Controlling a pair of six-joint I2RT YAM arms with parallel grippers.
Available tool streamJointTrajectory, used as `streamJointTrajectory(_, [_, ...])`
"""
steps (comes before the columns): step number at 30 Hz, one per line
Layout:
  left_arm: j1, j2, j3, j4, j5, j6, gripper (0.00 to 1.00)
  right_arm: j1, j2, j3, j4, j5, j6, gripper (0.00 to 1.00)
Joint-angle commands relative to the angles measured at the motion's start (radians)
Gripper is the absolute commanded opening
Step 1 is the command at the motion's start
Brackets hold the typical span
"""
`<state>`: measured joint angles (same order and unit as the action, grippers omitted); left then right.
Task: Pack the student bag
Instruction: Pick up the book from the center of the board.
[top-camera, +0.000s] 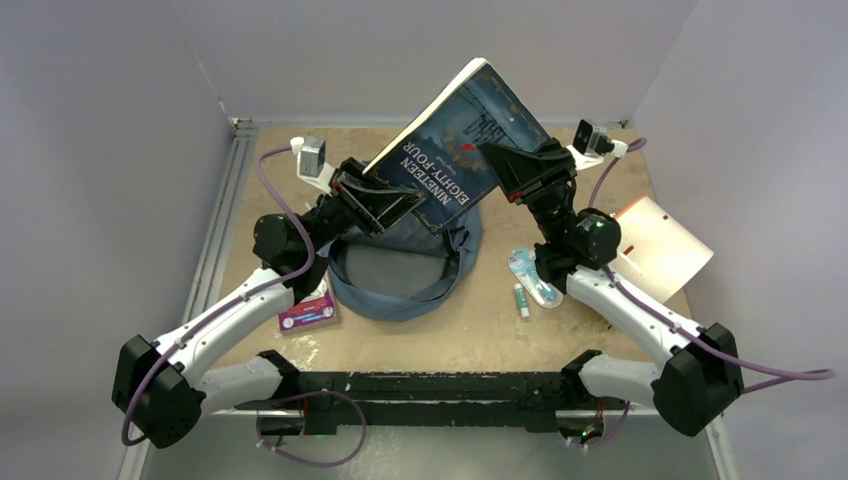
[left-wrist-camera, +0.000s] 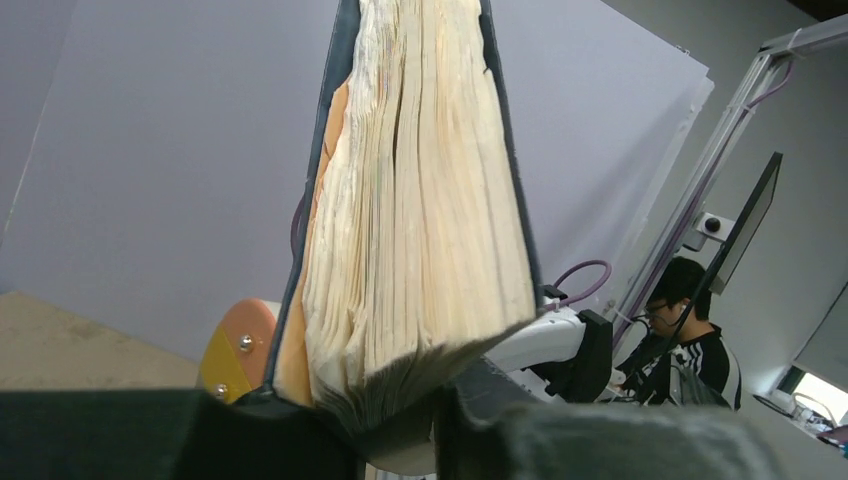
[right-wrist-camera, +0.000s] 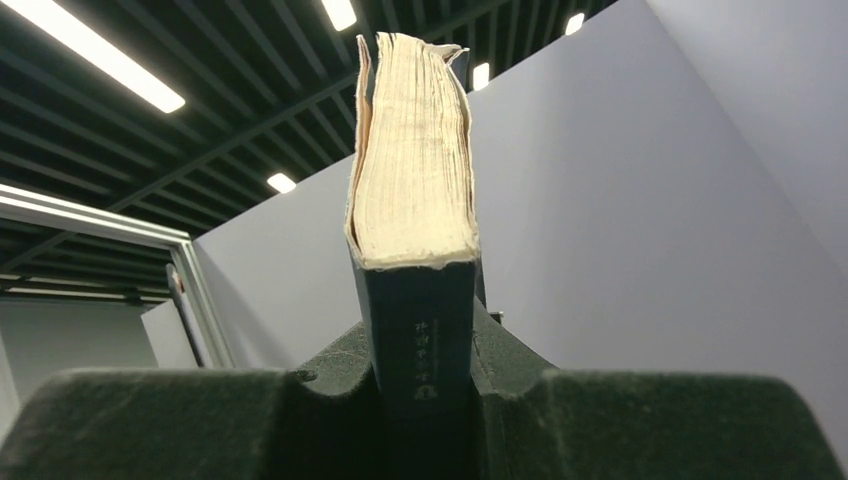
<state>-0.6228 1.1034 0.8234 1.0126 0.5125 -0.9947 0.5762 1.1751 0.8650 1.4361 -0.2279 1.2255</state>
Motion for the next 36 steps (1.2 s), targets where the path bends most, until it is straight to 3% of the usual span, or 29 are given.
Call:
streamJointTrajectory(1, [-0.003,0.012,0.030,0.007,-0.011,0.021,0.11,0.019,-0.039,0.016,0.169,0.060,-0.001,0.00])
streamJointTrajectory(3, [-0.003,0.004,0.032,-0.007,-0.007,0.024,0.00,0.019,-0.054,0.009,0.143,0.045,-0.039,0.02])
streamJointTrajectory(8, [-0.002,-0.041,0.033,-0.087,0.046,0.056,0.00,0.019,-0.164,0.011,-0.170,0.018,-0.232,0.46])
streamJointTrajectory(13, [-0.003,-0.110,0.006,-0.168,0.147,0.091,0.00,0.019,-0.283,0.002,-0.479,-0.014,-0.377,0.75])
streamJointTrajectory(21, [-0.002,-0.316,0.005,-0.543,0.226,0.243,0.00,0.017,-0.334,0.122,-0.957,-0.204,-0.666,0.77])
streamJointTrajectory(29, [-0.002,-0.544,-0.017,-0.861,0.294,0.376,0.00,0.017,-0.292,0.228,-1.169,-0.582,-0.830,0.73])
streamJointTrajectory(36, [-0.003,-0.634,0.018,-1.063,0.241,0.438,0.00,0.016,-0.263,0.311,-1.372,-0.711,-0.963,0.73])
